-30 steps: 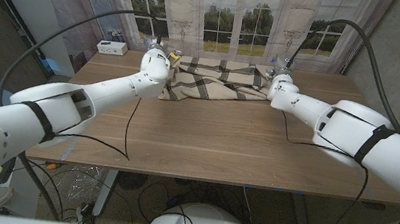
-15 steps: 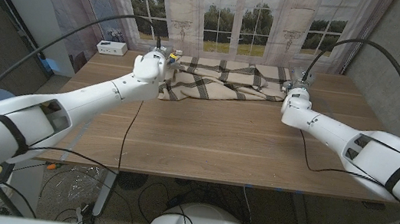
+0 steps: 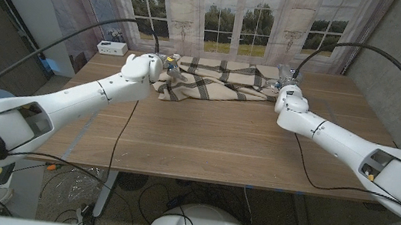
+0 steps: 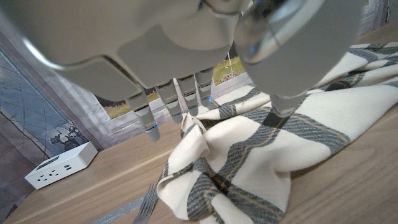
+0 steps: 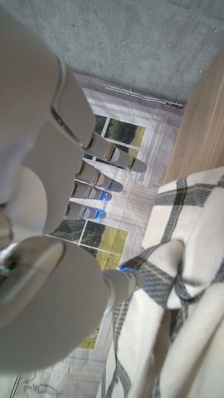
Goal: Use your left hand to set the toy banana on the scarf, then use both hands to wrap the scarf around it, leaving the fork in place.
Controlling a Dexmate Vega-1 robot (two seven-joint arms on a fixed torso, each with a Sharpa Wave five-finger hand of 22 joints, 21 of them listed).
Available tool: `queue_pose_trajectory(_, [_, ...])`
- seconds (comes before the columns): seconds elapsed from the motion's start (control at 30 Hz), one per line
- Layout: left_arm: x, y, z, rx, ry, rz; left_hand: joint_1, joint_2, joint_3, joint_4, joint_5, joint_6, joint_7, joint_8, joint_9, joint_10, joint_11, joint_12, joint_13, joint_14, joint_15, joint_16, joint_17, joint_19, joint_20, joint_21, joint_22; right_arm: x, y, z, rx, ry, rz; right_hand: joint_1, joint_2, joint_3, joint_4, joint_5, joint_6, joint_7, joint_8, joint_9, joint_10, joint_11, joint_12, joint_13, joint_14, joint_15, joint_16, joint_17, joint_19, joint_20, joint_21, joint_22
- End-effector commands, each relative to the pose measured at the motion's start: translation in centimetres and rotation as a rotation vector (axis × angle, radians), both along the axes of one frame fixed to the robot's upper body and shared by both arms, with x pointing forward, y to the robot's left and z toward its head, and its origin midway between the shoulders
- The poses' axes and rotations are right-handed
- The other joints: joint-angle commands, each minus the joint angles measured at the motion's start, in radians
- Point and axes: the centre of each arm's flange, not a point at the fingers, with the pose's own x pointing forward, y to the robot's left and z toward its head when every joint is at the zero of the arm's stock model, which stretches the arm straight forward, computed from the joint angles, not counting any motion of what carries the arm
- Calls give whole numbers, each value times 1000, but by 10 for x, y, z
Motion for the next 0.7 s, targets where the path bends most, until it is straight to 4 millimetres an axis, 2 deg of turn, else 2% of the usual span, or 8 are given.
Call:
queue_pose_trajectory(0.03, [4, 1, -6, 34, 124, -28, 12, -14, -1, -16, 9, -38, 6, -7, 3, -25, 8, -2, 0, -22, 5, 1, 0, -11, 5, -14, 3, -10, 9, -7, -4, 150, 58, 24, 10, 0, -20, 16, -40, 4, 5, -1, -41, -5, 0, -6, -37, -4, -2, -24, -29, 10, -22, 1])
queue_pose_trajectory(0.27, [12, -10, -12, 109, 153, -21, 30, -28, -6, -33, 17, -73, 7, -3, 2, -56, 5, 1, -1, -54, 9, 0, -1, -35, 4, -40, 2, -7, 7, -19, -3, 188, 42, 37, 13, -6, -32, 28, -65, -2, 9, -3, -72, -7, 3, -16, -74, 7, 0, -53, -78, 76, -58, -1])
queue_pose_trajectory(0.43, [18, -20, -17, 164, 169, -20, 52, -31, -5, -48, 24, -83, 6, 1, 2, -68, 3, 4, -2, -75, 11, 0, -1, -62, 3, -61, 1, -4, 8, -28, -1, 210, 56, 39, 15, -8, -34, 33, -73, -2, 10, -3, -81, -4, 5, -19, -85, 21, 2, -61, -93, 88, -70, -1])
queue_pose_trajectory(0.7, [30, -34, -23, 222, 180, -30, 92, -29, 0, -72, 36, -118, 8, -1, 2, -113, 3, 0, -2, -105, 12, 0, -2, -46, 3, -71, 3, -2, 9, -41, 10, 227, 71, 35, 21, -12, -31, 35, -74, -2, 13, -4, -82, 0, 8, -21, -91, 26, 5, -67, -102, 91, -80, -2])
